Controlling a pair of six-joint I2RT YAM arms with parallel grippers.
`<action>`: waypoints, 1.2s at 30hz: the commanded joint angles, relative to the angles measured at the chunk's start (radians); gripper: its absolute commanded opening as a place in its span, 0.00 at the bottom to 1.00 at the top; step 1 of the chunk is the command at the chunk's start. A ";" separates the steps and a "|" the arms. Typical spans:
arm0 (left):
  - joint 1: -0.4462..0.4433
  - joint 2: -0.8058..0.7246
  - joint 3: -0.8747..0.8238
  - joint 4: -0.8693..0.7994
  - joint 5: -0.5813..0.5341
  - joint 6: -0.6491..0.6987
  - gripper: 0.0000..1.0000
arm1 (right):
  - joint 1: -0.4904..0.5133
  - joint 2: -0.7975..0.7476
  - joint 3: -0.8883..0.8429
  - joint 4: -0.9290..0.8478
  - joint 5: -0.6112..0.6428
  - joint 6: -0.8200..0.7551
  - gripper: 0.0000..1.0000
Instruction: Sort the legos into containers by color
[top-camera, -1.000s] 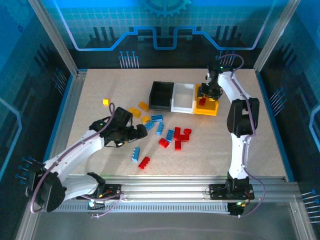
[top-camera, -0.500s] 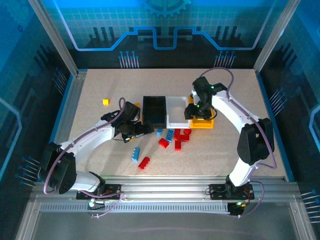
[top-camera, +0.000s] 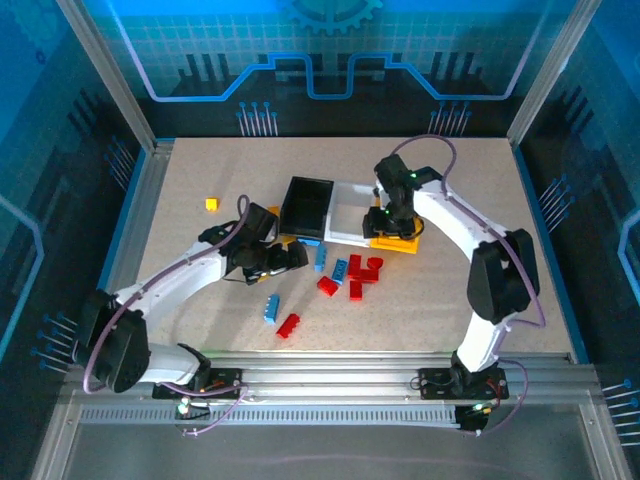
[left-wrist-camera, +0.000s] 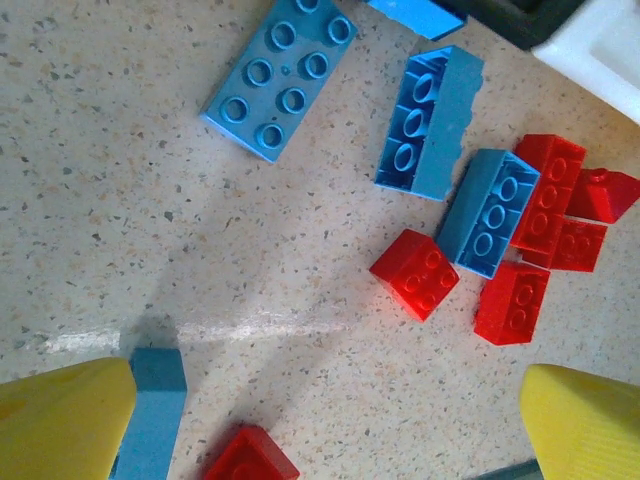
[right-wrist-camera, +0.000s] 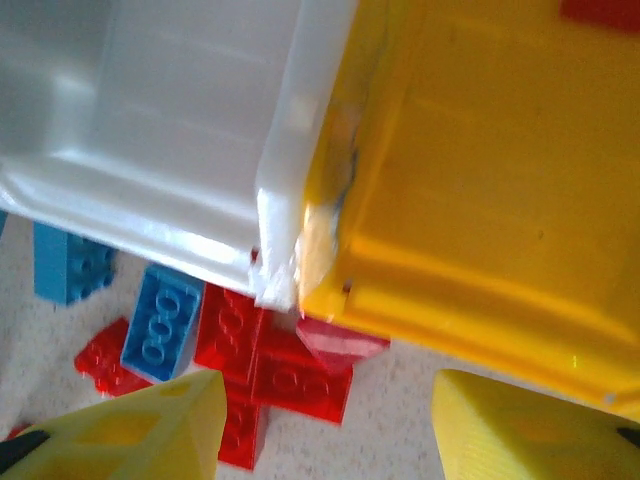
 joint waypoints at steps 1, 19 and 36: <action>0.009 -0.066 -0.035 -0.056 -0.001 0.030 0.99 | -0.022 0.081 0.080 -0.009 0.044 0.005 0.58; 0.041 -0.317 -0.182 -0.155 -0.047 -0.026 0.99 | -0.060 0.458 0.525 -0.084 0.092 0.063 0.35; 0.043 -0.334 -0.186 -0.172 -0.049 -0.049 0.99 | -0.168 0.602 0.757 -0.100 0.056 0.106 0.32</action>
